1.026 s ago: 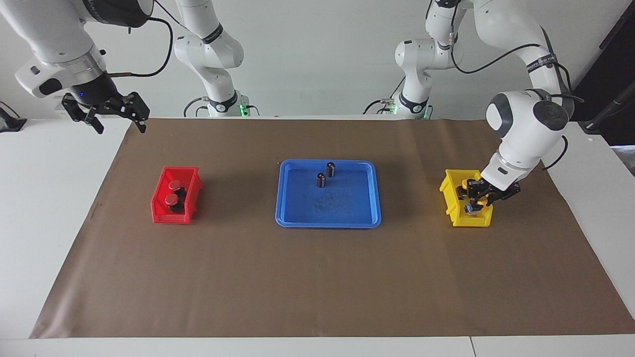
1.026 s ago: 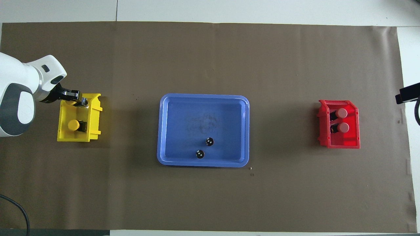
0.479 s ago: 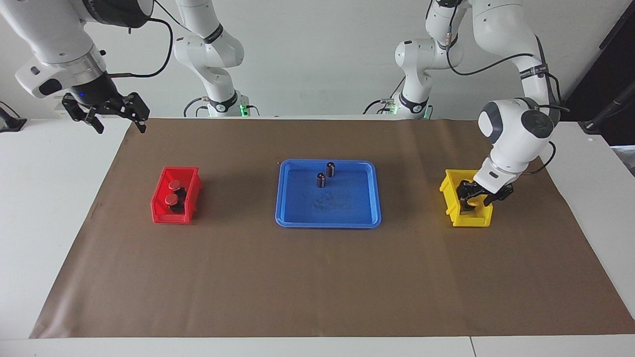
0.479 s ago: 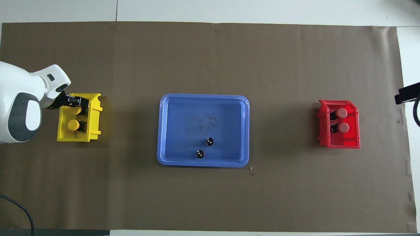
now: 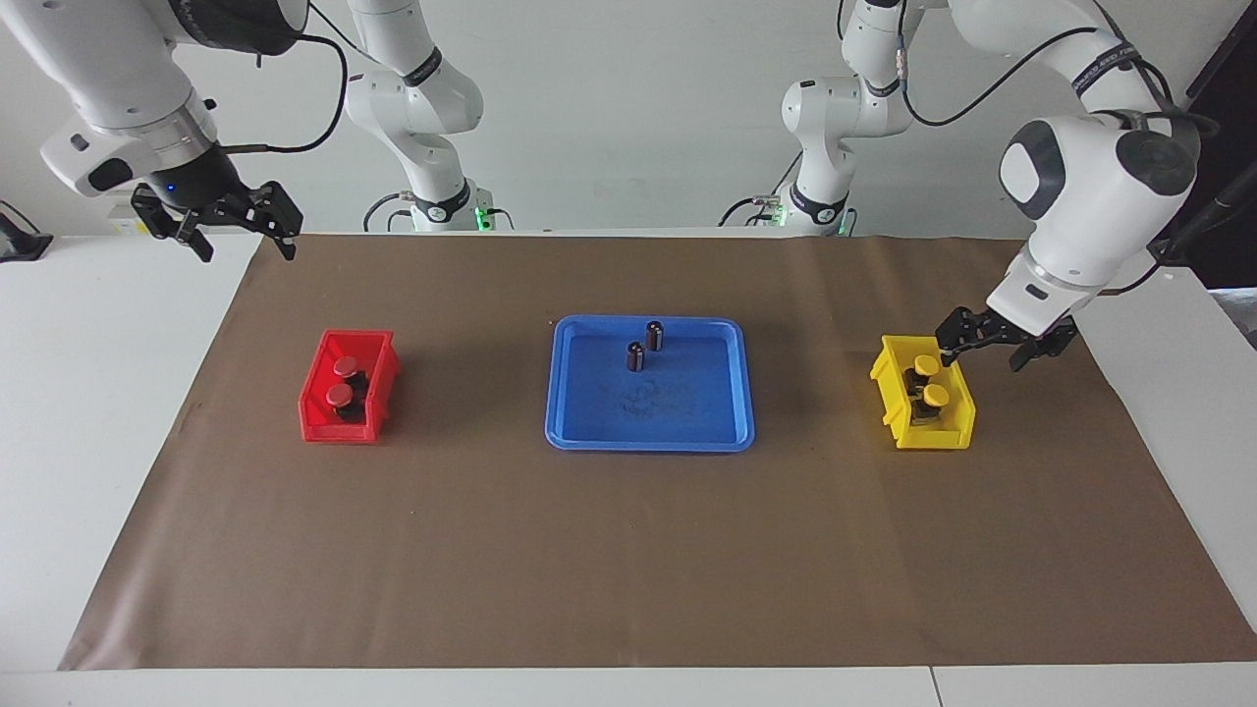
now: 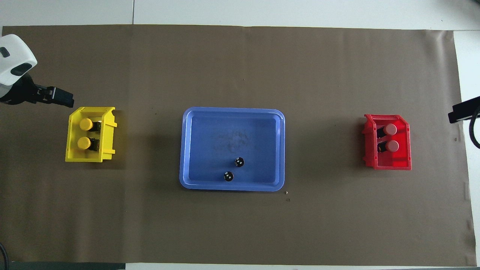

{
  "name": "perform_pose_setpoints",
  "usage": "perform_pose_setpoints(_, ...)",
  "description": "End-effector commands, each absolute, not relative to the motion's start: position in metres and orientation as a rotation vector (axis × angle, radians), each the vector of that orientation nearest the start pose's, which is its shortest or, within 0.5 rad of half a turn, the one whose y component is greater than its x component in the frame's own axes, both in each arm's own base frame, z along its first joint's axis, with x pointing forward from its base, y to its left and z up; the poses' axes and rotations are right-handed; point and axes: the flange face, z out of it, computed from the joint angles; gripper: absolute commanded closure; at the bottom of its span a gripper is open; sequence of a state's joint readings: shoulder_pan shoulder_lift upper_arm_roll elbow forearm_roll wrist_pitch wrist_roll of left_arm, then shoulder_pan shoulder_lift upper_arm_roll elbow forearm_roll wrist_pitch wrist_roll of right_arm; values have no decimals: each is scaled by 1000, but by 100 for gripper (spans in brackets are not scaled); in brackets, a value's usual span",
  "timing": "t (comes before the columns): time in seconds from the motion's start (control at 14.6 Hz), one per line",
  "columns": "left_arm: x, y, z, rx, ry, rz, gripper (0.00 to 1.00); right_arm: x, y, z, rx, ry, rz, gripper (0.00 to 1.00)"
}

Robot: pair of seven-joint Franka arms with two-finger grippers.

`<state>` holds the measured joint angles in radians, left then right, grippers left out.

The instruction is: Sort red and yellow buttons by color

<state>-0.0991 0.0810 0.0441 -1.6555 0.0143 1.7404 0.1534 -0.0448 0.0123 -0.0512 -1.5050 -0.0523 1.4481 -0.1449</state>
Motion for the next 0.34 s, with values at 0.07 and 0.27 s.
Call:
perform_pose_setpoints(0.07, 572, -37, 622, -3122, 344, 36, 0, 538, -56, 640, -3166, -48, 135, 0)
perform_pose_setpoints(0.27, 555, -44, 659, -3140, 366, 103, 0, 539, -56, 642, -3168, -45, 120, 0)
